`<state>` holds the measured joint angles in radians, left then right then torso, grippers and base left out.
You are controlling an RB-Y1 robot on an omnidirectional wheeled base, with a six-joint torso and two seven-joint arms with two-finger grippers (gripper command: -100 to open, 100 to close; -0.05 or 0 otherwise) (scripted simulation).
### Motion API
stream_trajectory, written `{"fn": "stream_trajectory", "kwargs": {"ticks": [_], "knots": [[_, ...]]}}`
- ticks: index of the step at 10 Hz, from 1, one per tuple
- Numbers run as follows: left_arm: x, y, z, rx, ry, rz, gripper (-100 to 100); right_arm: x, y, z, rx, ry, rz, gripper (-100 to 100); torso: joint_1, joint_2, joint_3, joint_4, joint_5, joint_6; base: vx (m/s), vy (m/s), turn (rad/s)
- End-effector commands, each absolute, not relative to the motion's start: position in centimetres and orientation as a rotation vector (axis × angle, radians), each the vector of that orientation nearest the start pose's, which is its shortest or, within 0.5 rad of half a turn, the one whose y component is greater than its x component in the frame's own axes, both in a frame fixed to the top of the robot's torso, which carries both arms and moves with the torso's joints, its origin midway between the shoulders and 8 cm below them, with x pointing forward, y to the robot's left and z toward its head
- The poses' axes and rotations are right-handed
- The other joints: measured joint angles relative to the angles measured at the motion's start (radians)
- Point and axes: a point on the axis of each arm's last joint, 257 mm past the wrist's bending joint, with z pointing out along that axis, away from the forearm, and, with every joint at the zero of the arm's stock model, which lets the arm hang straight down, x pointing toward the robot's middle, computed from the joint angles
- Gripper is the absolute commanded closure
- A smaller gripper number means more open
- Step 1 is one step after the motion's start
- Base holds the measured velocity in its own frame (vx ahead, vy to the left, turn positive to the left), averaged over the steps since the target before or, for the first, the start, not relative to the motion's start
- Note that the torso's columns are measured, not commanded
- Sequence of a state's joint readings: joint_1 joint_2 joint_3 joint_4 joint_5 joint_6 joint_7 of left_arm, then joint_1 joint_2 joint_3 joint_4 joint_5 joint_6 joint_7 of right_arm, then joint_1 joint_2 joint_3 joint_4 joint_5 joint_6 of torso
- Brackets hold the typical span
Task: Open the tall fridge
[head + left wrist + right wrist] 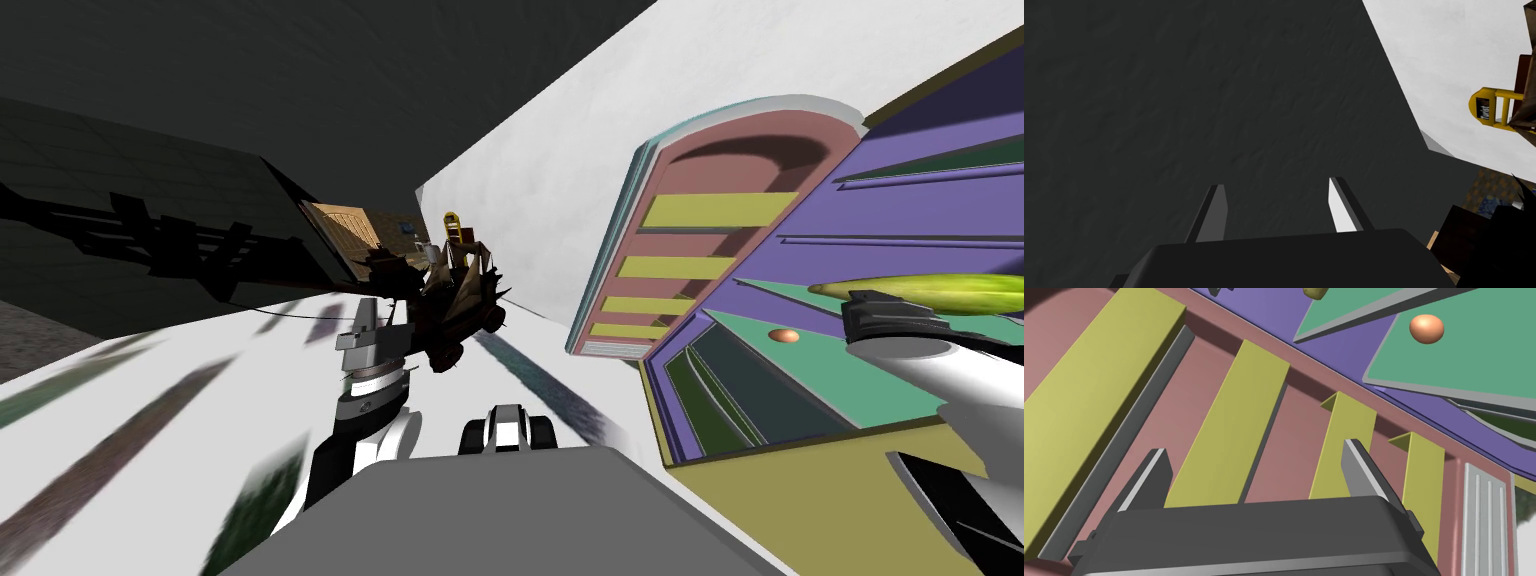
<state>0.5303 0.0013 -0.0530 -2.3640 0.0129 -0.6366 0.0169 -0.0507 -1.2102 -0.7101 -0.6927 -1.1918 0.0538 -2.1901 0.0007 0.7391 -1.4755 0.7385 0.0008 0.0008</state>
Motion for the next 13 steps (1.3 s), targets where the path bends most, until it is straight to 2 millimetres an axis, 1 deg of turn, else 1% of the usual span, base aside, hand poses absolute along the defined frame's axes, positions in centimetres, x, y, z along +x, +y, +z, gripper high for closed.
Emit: {"fn": "stream_trajectory", "kwargs": {"ticks": [1,3,5,6,7,9,11,13], "knots": [[30.0,26.0,7.4,-0.521,0.463,-1.408,0,26.4,-94.2,5.9,-0.951,1.812,-2.288,-100,0.0,0.0,0.0,0.0,-0.001,-0.001,0.016,0.027,0.022],[30.0,26.0,7.4,-0.521,0.463,-1.408,0,26.4,-94.3,6.6,-0.913,1.812,-2.256,-100,0.002,-0.003,-0.002,-0.001,0.0,-0.001,0.036,0.054,0.022],[30.0,26.0,7.4,-0.521,0.463,-1.408,0,26.4,-94.3,6.6,-0.913,1.812,-2.256,-100,-0.002,-0.002,-0.001,-0.001,-0.001,-0.001,0.027,0.024,0.004],[30.0,26.0,7.4,-0.521,0.463,-1.408,0,26.5,-94.3,7.3,-0.872,1.811,-2.221,-100,-0.003,0.0,0.0,0.0,-0.002,-0.001,0.029,0.03,0.024],[30.0,26.0,7.4,-0.521,0.463,-1.408,0,26.5,-94.3,7.3,-0.872,1.811,-2.221,-100,-0.001,0.0,0.0,0.0,-0.001,-0.001,0.029,0.032,0.015],[30.0,26.0,7.4,-0.521,0.463,-1.408,0,26.5,-94.3,8.1,-0.826,1.811,-2.176,-100,0.0,-0.001,0.0,0.0,-0.001,-0.001,0.03,0.045,0.021],[30.0,26.0,7.4,-0.521,0.463,-1.408,0,26.5,-94.3,8.1,-0.826,1.811,-2.176,-100,-0.001,-0.001,-0.001,-0.001,-0.001,-0.001,0.021,0.028,0.003],[30.0,26.0,7.4,-0.521,0.463,-1.408,0,26.6,-94.2,8.7,-0.79,1.812,-2.137,-100,-0.002,0.0,0.0,0.0,-0.001,-0.001,0.018,0.024,0.019]]}}
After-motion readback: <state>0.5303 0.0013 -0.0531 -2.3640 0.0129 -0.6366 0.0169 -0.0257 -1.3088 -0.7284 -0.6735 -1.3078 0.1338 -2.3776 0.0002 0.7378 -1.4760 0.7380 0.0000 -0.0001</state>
